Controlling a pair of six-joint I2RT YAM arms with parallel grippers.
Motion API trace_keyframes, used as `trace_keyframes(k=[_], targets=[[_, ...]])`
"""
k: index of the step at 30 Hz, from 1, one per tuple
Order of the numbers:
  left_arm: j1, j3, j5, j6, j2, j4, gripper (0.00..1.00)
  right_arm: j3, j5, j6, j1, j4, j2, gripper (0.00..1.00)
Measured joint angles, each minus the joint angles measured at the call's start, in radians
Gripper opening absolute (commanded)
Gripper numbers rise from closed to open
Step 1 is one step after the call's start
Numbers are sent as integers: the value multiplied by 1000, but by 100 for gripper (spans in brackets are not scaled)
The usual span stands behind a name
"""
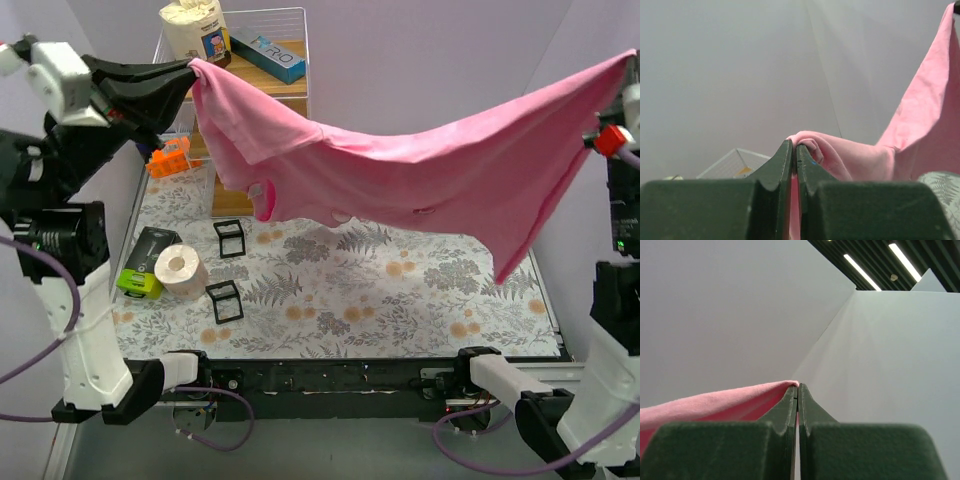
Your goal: Remove the brooch from the garment
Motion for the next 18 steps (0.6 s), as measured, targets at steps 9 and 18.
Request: trace_keyframes(k=[9, 18], targets=[[2, 168, 9, -120, -58, 157, 0, 27, -13, 21, -19, -90, -140, 1], [13, 14, 21, -192, -33, 277, 0, -183, 60, -14, -20, -47, -224, 1]])
